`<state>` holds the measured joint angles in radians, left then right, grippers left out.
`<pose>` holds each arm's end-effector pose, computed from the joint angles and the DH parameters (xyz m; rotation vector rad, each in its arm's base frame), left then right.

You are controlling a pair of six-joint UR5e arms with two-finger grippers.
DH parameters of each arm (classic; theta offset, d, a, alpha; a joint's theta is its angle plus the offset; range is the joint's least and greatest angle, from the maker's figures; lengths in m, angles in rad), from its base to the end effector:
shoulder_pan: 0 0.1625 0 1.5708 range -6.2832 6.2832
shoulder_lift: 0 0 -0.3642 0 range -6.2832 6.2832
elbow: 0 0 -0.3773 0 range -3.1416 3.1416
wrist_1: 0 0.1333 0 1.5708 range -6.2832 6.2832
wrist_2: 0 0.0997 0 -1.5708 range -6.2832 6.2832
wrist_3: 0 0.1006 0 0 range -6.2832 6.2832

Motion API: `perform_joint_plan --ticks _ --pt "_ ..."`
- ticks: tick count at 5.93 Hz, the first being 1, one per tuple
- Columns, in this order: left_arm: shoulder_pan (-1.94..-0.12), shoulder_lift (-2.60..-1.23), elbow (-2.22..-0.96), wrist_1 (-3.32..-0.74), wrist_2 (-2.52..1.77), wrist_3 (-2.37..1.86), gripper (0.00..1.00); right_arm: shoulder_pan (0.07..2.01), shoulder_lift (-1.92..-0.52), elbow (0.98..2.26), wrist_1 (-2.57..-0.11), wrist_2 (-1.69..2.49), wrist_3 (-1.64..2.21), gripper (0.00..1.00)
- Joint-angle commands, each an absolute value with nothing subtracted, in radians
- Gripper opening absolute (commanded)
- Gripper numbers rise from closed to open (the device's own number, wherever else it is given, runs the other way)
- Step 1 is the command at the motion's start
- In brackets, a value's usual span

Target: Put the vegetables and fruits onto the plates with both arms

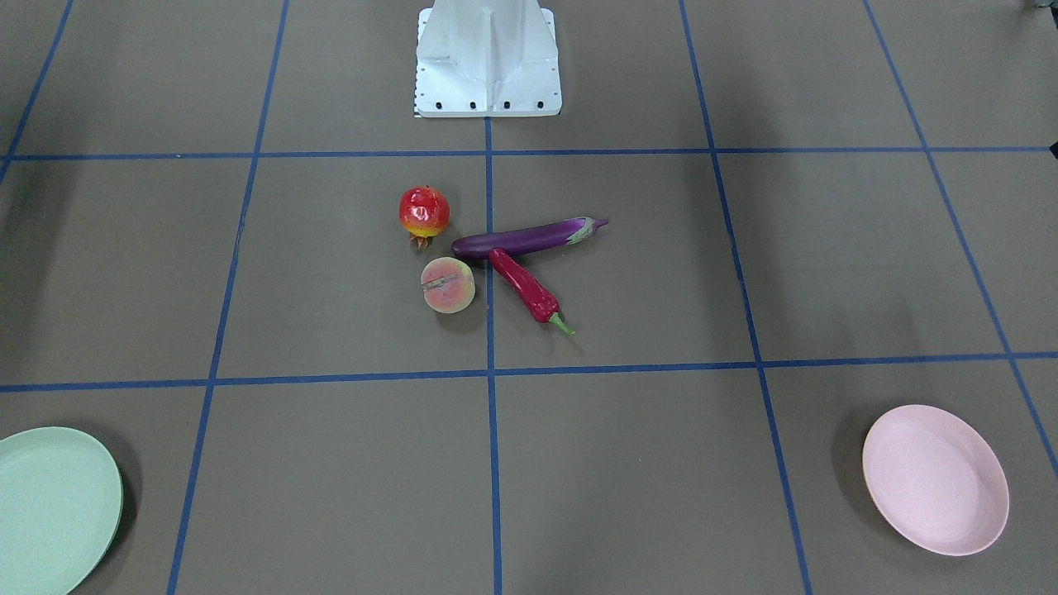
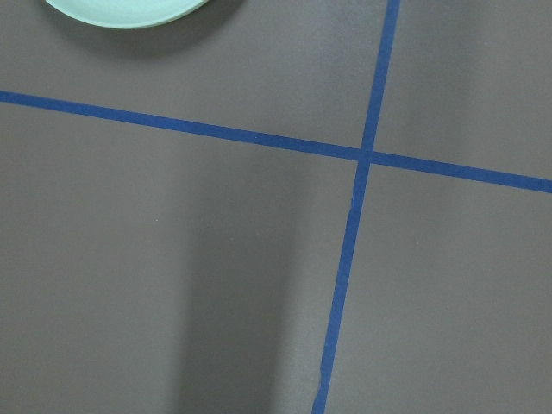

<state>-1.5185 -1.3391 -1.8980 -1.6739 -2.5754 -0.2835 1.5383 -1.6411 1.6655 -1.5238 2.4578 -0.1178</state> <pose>-0.0274 -0.4023 0.5142 0.0117 1.0176 -0.1112 0.0405 -0.4571 0.5729 0.1045 -0.8841 -0.1719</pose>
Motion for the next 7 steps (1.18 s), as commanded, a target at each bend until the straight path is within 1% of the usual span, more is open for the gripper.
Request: perform_joint_plan --ticks 1,2,3,4,5,6,7 --pt "-1.345 -1.371 -1.971 -1.814 -2.623 -0.697 1.00 1.475 -1.641 1.718 -1.427 2.471 0.073 1.00" --pt "-1.251 -1.397 -1.973 -1.923 -2.587 -0.901 1.00 1.374 -1.640 1.739 -1.293 2.471 0.303 1.00" --pt "-1.145 -1.502 -1.970 -1.943 -2.544 -1.089 1.00 1.274 -1.635 1.747 -1.146 2.470 0.512 1.00" --pt "-1.046 -1.575 -1.965 -1.947 -2.478 -1.262 1.00 1.173 -1.628 1.753 -1.032 2.453 0.684 1.00" --pt "-0.954 -1.648 -1.956 -1.942 -2.444 -1.357 0.99 1.114 -1.553 1.755 -1.022 2.429 0.863 1.00" --pt "-0.889 -1.748 -1.945 -1.941 -2.407 -1.625 0.99 1.048 -1.473 1.758 -1.023 2.378 1.017 1.00" --pt "-0.761 -1.809 -1.930 -1.924 -2.264 -1.833 0.99 0.952 -1.433 1.797 -1.025 2.287 1.193 1.00"
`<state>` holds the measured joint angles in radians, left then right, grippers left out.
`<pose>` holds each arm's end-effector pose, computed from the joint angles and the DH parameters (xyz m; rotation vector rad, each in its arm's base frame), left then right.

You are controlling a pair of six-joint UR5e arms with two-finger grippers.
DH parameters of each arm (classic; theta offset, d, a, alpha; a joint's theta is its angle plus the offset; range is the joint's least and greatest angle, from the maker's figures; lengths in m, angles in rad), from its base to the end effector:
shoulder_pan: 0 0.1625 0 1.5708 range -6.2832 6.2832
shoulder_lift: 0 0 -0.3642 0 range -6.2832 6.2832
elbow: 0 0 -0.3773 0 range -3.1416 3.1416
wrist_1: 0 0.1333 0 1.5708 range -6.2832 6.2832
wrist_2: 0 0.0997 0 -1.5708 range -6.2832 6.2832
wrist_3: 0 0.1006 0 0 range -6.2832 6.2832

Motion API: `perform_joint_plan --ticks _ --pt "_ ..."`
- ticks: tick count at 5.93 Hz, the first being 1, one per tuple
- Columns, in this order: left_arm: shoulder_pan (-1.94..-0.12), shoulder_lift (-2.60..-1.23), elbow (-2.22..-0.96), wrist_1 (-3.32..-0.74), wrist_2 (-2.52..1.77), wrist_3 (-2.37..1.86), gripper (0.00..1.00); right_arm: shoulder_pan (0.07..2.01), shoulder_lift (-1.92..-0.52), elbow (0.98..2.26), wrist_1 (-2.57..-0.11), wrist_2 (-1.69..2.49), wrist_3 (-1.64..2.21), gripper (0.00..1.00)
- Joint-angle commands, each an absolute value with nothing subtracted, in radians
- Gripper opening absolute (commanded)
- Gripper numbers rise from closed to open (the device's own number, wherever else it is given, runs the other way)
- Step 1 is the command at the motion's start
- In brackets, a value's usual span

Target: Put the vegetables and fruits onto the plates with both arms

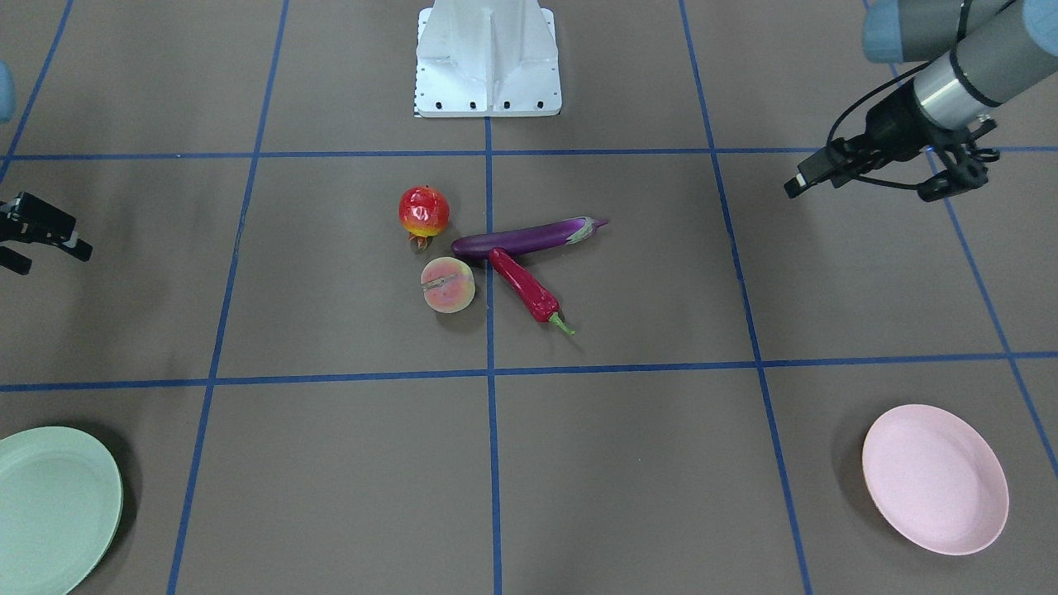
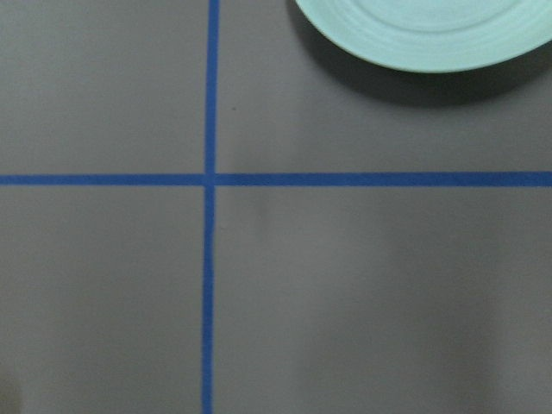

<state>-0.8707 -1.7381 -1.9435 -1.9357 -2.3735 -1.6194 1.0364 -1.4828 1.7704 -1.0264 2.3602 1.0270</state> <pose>0.2761 -0.4223 0.2924 -0.3437 1.0854 -0.4565 -0.2082 -0.4733 0.3923 0.0367 -1.0767 0.1159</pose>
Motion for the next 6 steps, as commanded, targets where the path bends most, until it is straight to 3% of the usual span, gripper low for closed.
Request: perform_joint_plan --ticks 1,4,6 --pt "-0.648 -1.877 -1.898 -1.919 -2.121 -2.052 0.99 0.866 -1.399 1.836 -1.032 2.225 1.336 1.00" --pt "-0.511 -1.992 -1.862 -1.825 -1.969 -2.348 0.99 0.700 -1.136 1.809 -1.300 2.036 1.492 1.00" --pt "-0.499 -2.085 -1.803 -1.715 -1.916 -2.465 0.99 0.693 -1.038 1.713 -1.304 2.028 1.494 1.00"
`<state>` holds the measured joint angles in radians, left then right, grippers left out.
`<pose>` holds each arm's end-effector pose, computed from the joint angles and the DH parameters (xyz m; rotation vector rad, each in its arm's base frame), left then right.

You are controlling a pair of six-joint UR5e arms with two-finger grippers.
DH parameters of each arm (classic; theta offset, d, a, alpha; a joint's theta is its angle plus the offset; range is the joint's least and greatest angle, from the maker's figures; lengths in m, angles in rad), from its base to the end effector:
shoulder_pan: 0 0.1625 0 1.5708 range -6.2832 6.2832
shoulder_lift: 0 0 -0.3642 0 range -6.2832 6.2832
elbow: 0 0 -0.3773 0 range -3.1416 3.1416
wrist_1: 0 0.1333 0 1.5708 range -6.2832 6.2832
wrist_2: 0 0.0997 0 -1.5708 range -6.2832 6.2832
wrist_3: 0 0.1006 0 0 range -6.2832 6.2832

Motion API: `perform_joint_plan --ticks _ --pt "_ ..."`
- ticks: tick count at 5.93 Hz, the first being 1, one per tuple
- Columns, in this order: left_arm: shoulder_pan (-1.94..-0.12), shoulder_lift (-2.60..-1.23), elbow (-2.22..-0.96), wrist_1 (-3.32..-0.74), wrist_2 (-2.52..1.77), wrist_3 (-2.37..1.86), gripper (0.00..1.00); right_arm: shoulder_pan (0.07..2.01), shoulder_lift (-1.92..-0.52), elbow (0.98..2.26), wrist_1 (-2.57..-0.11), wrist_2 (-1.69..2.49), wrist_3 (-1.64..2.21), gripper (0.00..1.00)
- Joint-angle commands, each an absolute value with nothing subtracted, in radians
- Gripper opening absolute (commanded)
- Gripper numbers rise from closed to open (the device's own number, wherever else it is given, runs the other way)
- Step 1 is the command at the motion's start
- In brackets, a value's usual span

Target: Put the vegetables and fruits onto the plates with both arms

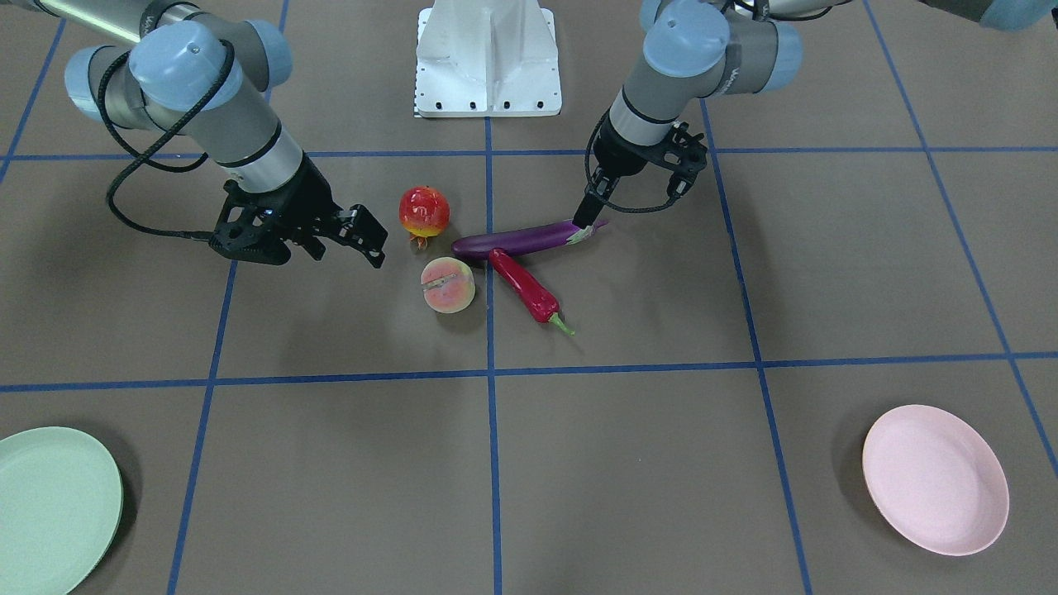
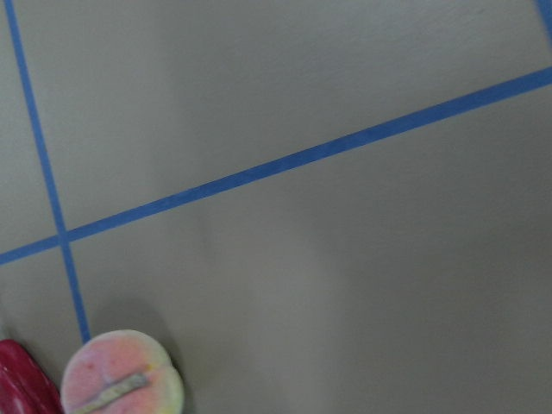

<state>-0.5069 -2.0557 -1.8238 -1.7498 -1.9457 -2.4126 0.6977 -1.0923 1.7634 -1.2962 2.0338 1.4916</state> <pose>0.4636 -0.3678 0.2087 -0.5205 0.8795 -1.0655 -0.3988 -0.4497 0.2230 -0.0444 -1.0245 0.3450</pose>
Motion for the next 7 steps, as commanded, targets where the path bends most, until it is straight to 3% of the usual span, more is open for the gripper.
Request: perform_joint_plan --ticks 1,7 --pt "-0.471 -2.107 -1.754 -1.712 -1.907 -2.499 0.99 0.692 -1.017 1.680 -1.298 2.026 1.493 1.00" --pt "-0.434 -2.192 -1.644 -1.683 -1.871 -2.557 0.89 0.693 -1.029 1.692 -1.296 2.008 1.494 1.00"
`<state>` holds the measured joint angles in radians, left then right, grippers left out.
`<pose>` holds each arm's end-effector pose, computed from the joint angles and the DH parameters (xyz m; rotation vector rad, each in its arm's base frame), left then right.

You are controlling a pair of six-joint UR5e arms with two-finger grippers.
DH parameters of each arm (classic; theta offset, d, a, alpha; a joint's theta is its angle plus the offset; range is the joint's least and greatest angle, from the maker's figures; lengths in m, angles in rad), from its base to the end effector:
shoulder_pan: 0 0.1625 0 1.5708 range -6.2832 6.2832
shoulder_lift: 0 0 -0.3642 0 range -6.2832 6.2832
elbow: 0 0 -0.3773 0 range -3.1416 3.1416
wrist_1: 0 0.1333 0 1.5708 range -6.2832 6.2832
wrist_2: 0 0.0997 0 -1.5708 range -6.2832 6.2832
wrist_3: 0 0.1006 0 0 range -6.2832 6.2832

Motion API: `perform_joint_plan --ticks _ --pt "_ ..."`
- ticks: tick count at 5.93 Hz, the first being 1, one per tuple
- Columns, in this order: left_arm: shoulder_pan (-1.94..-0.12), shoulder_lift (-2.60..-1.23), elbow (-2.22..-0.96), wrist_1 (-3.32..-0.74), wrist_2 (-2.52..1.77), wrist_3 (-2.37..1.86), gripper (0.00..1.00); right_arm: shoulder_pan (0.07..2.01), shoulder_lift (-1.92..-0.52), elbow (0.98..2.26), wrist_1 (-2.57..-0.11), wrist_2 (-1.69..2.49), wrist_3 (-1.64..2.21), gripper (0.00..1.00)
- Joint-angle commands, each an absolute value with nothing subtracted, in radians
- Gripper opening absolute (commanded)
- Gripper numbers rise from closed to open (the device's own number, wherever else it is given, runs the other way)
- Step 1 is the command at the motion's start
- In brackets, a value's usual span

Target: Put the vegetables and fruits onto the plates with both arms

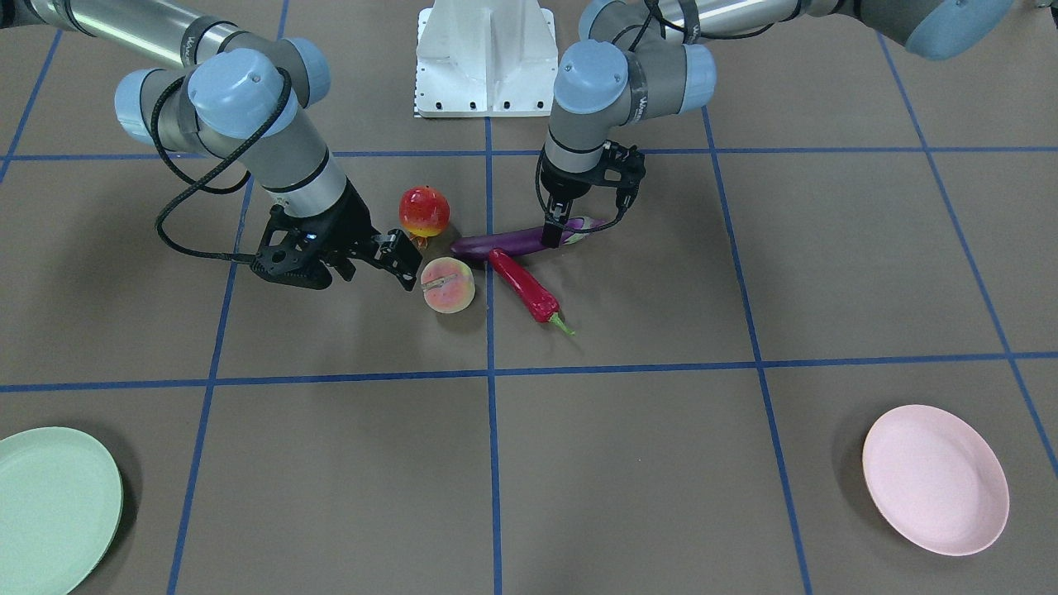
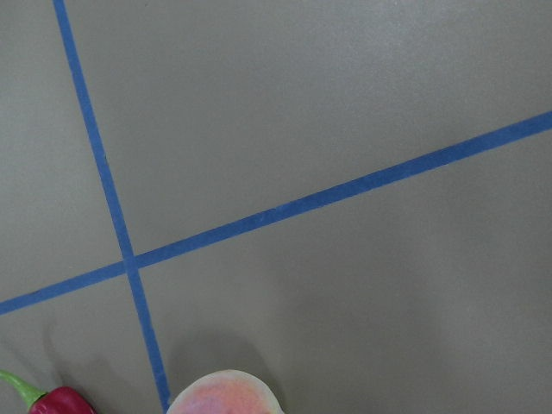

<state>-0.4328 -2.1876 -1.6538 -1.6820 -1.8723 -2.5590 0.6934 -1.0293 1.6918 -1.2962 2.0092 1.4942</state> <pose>0.5354 -0.3613 0.2105 -0.5282 0.7434 -1.2071 -0.4171 -0.4644 0.2161 -0.0300 -1.0105 0.3585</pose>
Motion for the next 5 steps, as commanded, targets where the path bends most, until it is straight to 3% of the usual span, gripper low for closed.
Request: perform_joint_plan --ticks 1,5 --pt "-0.446 -2.191 -1.644 -1.683 -1.871 -2.548 0.87 0.693 -1.029 1.695 -1.296 2.008 1.494 1.00" --pt "-0.465 -2.194 -1.609 -1.687 -1.874 -2.552 0.87 0.692 -1.031 1.695 -1.296 1.990 1.496 1.00"
